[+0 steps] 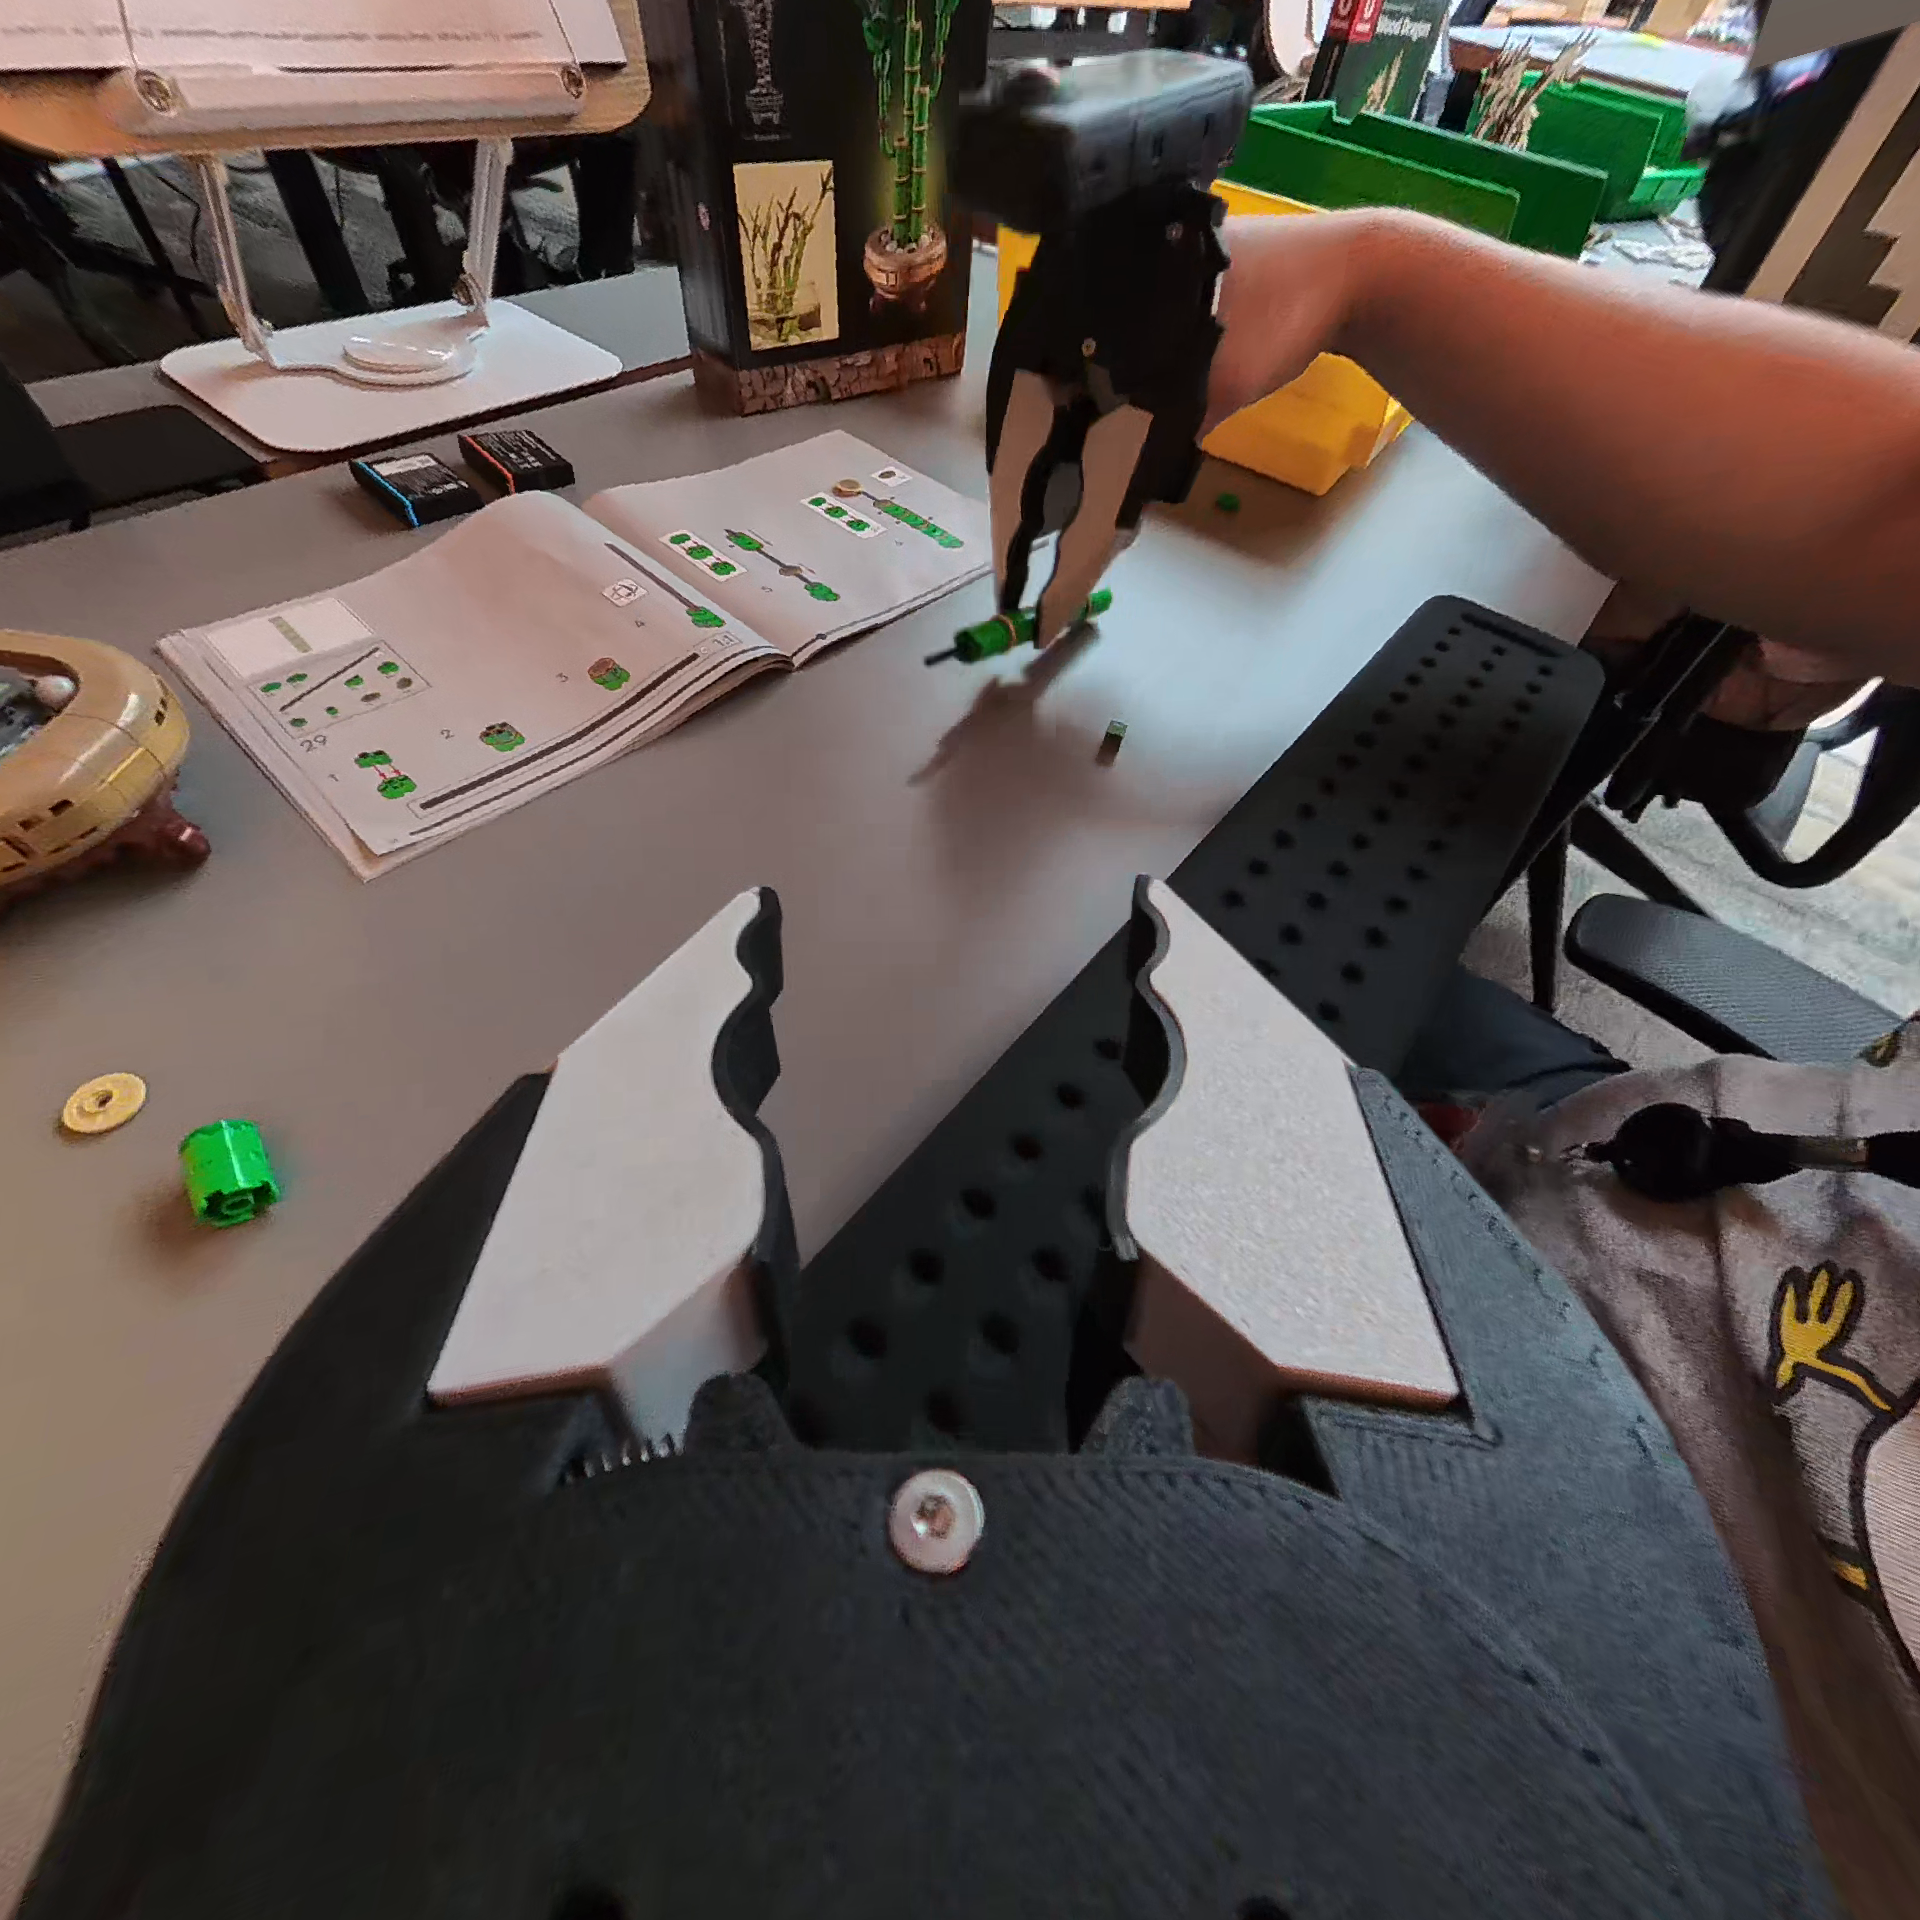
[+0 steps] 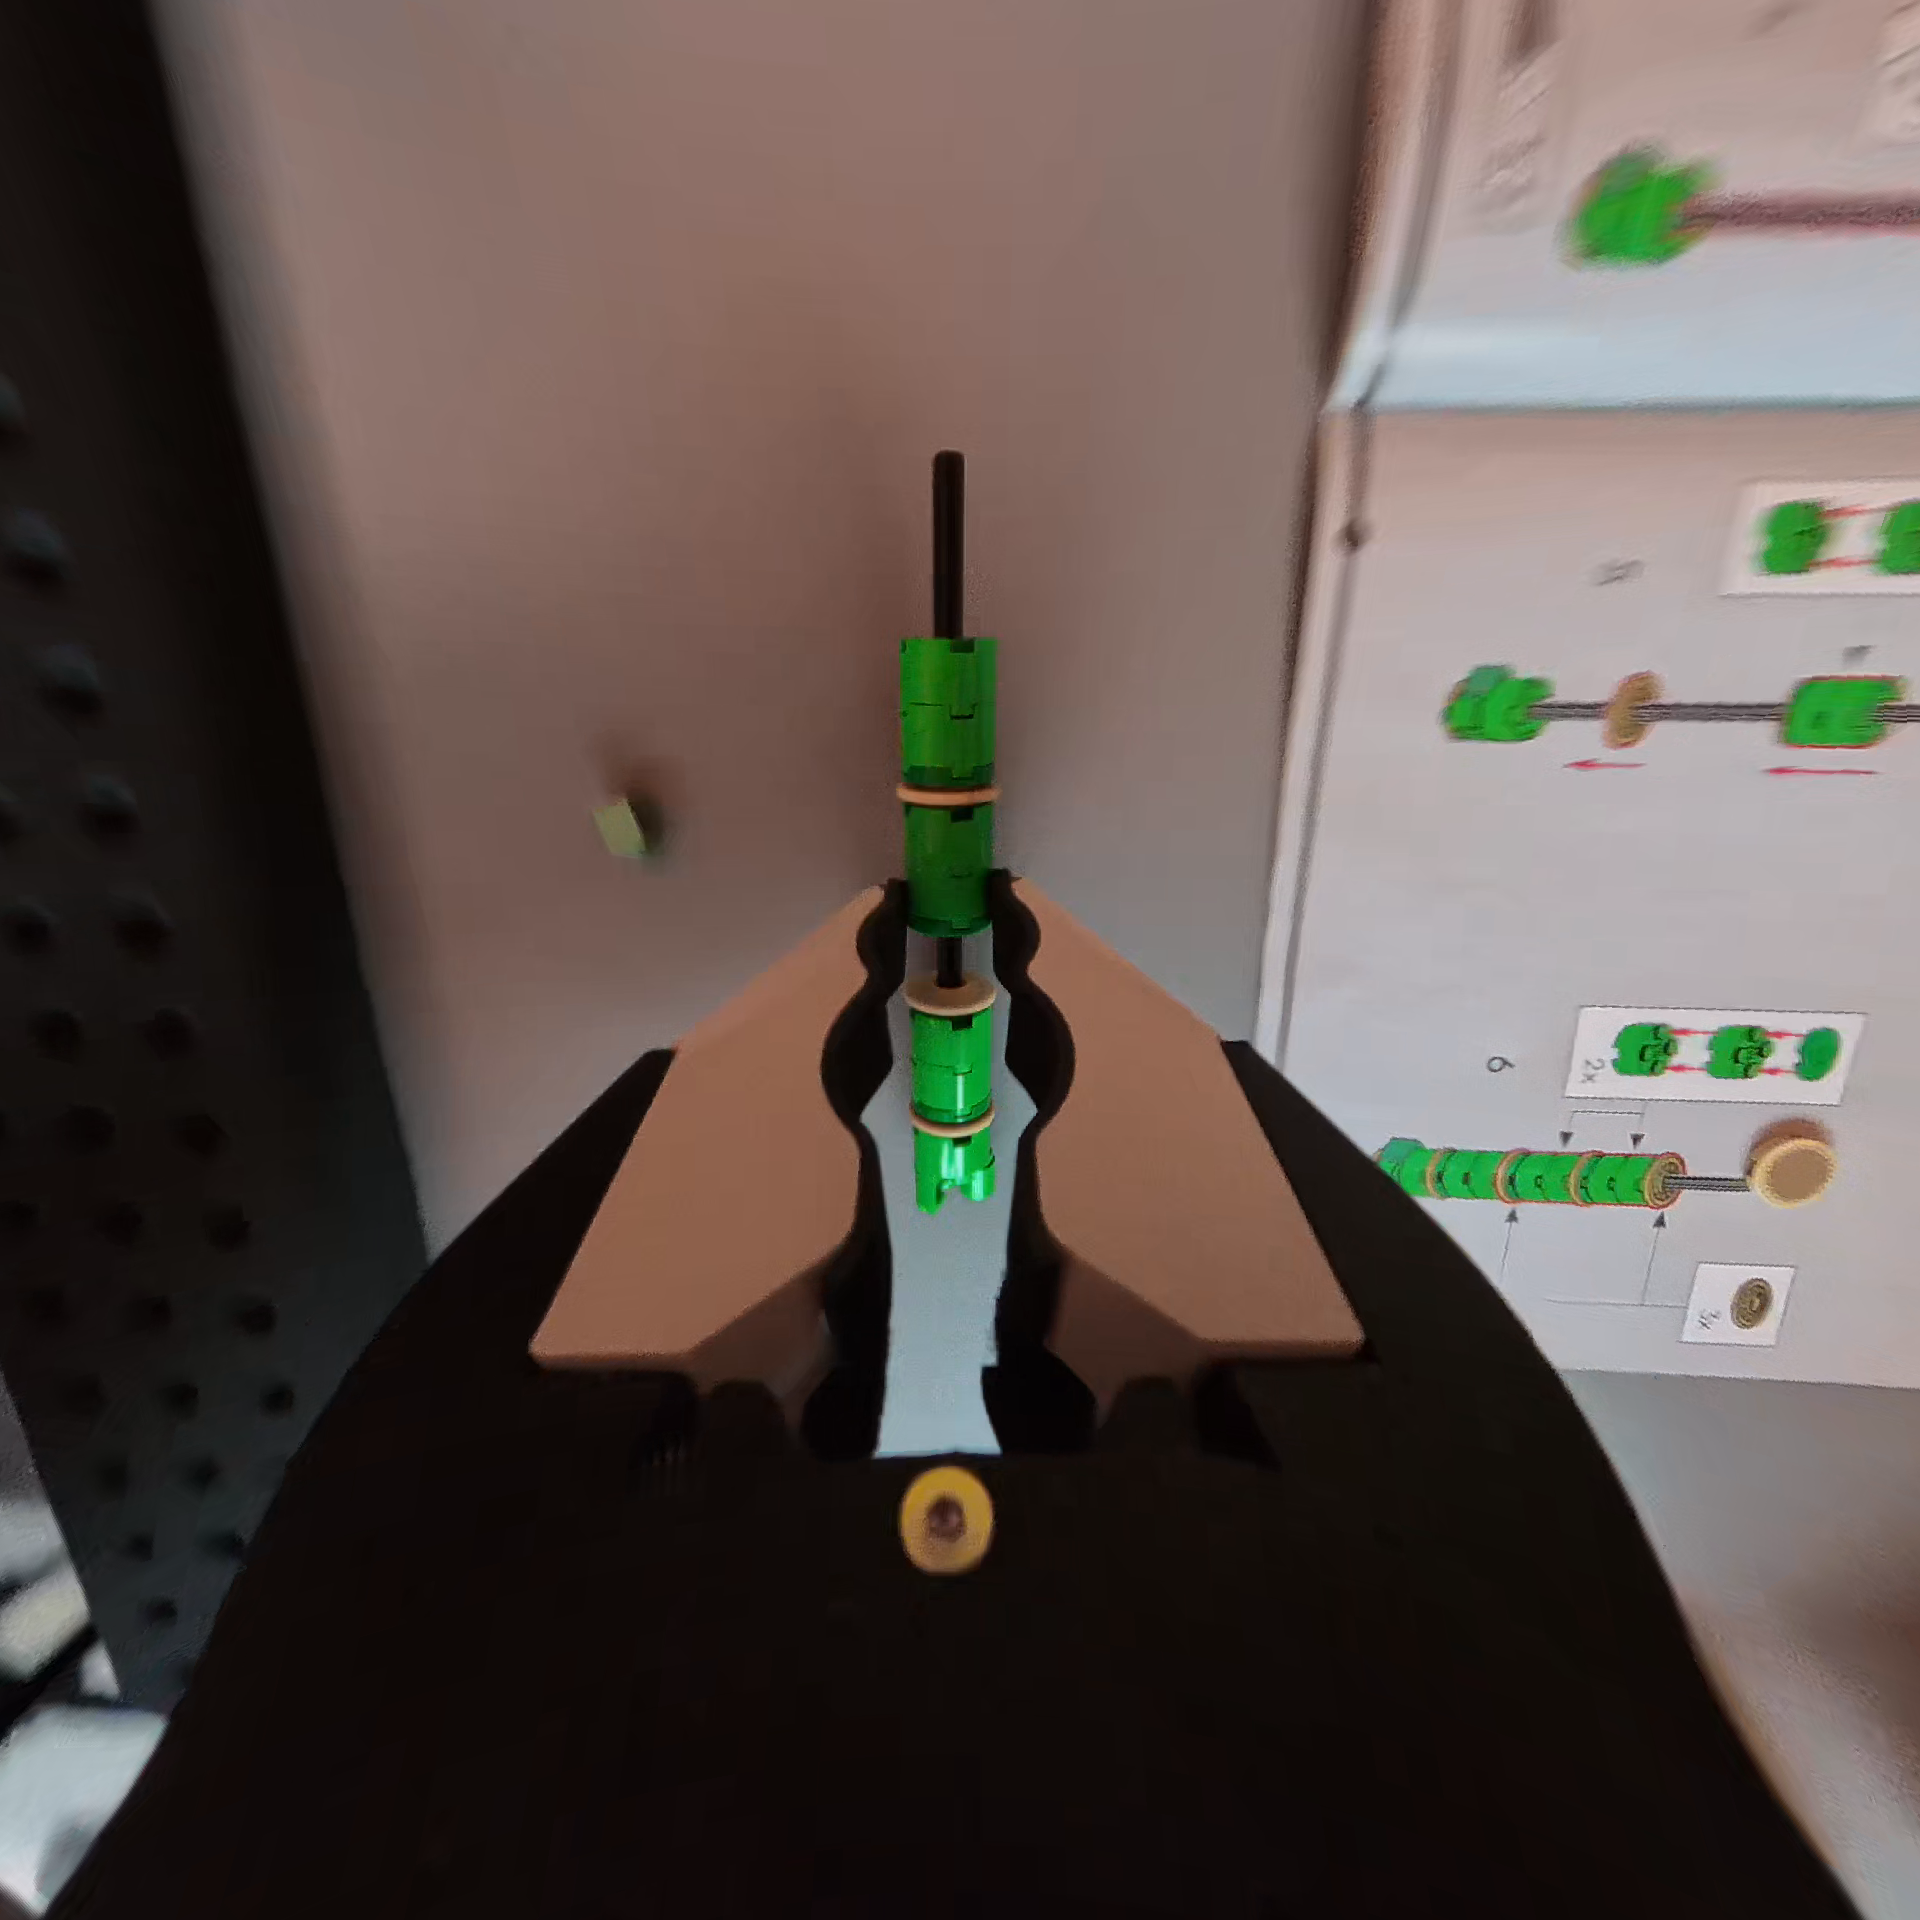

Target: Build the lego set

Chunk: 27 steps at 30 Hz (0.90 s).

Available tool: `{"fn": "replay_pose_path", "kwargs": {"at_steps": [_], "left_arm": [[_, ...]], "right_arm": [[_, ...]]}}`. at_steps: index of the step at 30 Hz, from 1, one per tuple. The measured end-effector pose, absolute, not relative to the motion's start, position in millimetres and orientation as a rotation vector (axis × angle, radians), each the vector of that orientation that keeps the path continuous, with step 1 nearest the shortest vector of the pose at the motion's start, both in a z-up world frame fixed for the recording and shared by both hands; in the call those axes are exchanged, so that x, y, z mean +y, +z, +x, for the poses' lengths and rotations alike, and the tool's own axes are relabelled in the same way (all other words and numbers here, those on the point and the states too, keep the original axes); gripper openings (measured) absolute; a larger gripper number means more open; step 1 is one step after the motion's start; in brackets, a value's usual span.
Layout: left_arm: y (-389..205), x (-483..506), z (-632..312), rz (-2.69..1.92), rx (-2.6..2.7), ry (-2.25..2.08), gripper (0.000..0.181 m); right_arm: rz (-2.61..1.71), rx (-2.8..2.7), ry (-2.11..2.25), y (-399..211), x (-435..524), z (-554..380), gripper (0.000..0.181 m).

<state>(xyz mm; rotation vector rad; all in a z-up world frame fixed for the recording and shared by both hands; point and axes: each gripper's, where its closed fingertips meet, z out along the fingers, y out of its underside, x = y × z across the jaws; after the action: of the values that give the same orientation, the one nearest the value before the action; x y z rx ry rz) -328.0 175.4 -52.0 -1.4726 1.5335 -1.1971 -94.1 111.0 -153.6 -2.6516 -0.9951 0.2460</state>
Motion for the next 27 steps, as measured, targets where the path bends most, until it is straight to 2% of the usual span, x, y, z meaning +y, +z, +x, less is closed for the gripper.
{"fn": "replay_pose_path", "kwargs": {"at_steps": [1, 7, 10, 18, 23, 27], "left_arm": [[-53.1, 176.8, -329.5, -1.481, 1.518, -1.221, 0.065], [-55.1, 171.1, -314.9, -1.501, 1.454, -1.429, 0.064], [-64.7, 160.8, -298.6, -1.516, 1.503, -1.441, 0.064], [-74.4, 130.2, -257.2, -1.549, 1.485, -1.564, 0.059], [-45.8, 145.1, -227.8, -1.573, 1.41, -1.66, 0.06], [-26.6, 142.4, -213.0, -1.614, 1.388, -1.869, 0.059]], "right_arm": [[-2.594, -0.9, 0.295, -143.2, 119.9, -96.6, 0.014], [-2.019, -0.308, 0.727, -34.7, 158.2, -106.0, 0.014], [-1.802, -0.076, 0.959, -0.7, 156.3, -102.4, 0.014], [-1.513, 0.273, 1.443, -7.2, 156.1, -143.2, 0.014], [-1.312, 0.427, 1.824, -3.5, 170.7, -177.5, 0.014], [-1.325, 0.435, 1.871, -6.1, 174.9, -190.8, 0.013]]}}
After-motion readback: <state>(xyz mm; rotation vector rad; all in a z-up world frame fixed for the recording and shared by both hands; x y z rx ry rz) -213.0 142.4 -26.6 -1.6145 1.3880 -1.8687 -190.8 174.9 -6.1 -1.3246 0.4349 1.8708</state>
